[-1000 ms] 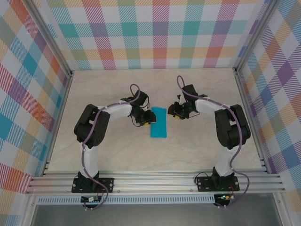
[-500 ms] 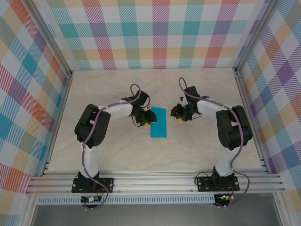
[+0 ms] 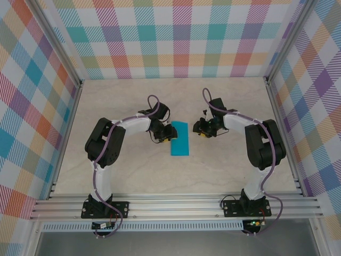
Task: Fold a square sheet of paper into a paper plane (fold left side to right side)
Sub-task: First fold in half a square sheet of paper at the center of the table.
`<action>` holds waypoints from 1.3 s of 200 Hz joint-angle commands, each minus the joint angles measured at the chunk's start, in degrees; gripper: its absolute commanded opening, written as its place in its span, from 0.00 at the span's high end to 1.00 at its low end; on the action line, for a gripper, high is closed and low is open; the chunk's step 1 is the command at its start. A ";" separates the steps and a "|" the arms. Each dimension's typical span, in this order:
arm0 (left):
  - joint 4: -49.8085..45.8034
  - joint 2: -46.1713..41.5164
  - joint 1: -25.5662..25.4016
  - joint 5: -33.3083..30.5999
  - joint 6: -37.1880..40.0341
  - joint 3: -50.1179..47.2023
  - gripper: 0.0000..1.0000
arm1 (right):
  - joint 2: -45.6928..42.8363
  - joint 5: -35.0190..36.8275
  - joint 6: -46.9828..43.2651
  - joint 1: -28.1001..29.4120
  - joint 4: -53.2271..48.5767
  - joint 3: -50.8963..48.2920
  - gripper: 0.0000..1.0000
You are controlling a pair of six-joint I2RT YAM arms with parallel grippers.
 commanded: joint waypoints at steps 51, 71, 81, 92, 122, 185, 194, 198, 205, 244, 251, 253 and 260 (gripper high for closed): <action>-2.29 2.02 -0.26 -3.41 -0.05 0.12 0.62 | -0.74 -5.80 -0.43 -0.02 1.98 -0.90 0.72; -2.34 2.00 -0.26 -3.35 0.00 0.20 0.62 | -0.73 -5.77 -0.44 0.03 1.89 -0.90 0.72; -2.34 2.09 -0.26 -3.41 -0.05 0.20 0.62 | -0.59 -5.87 -0.43 0.04 1.87 -0.81 0.72; -2.38 2.08 -0.26 -3.56 0.00 0.18 0.62 | -0.53 -5.91 -0.43 0.11 1.80 -0.72 0.72; -2.43 2.13 -0.26 -3.59 -0.03 0.20 0.62 | -0.39 -6.25 -0.38 0.09 1.85 -0.63 0.72; -2.43 2.41 -0.26 -3.77 -0.74 0.37 0.63 | -0.13 -6.60 -0.10 0.16 1.98 -0.63 0.72; -2.43 2.40 -0.26 -3.72 -0.72 0.38 0.63 | -0.12 -6.60 -0.08 0.20 2.03 -0.58 0.72; -2.43 2.48 -0.29 -3.68 -0.75 0.38 0.63 | -0.12 -6.53 -0.08 0.20 1.98 -0.61 0.72; -2.52 2.56 -0.27 -3.75 -0.76 0.53 0.63 | -0.13 -6.54 -0.08 0.20 1.92 -0.54 0.72; -2.63 2.58 -0.26 -3.98 -0.84 0.47 0.63 | 0.00 -6.69 -0.12 0.28 1.79 -0.46 0.71; -2.62 2.59 -0.26 -4.07 -0.84 0.55 0.63 | 0.05 -6.64 -0.08 0.24 1.80 -0.46 0.71; -2.61 2.59 -0.26 -4.04 -0.84 0.55 0.63 | 0.00 -6.62 -0.08 0.27 1.76 -0.46 0.71; -2.67 2.67 -0.26 -4.03 -0.85 0.55 0.63 | 0.08 -6.61 -0.08 0.26 1.76 -0.46 0.71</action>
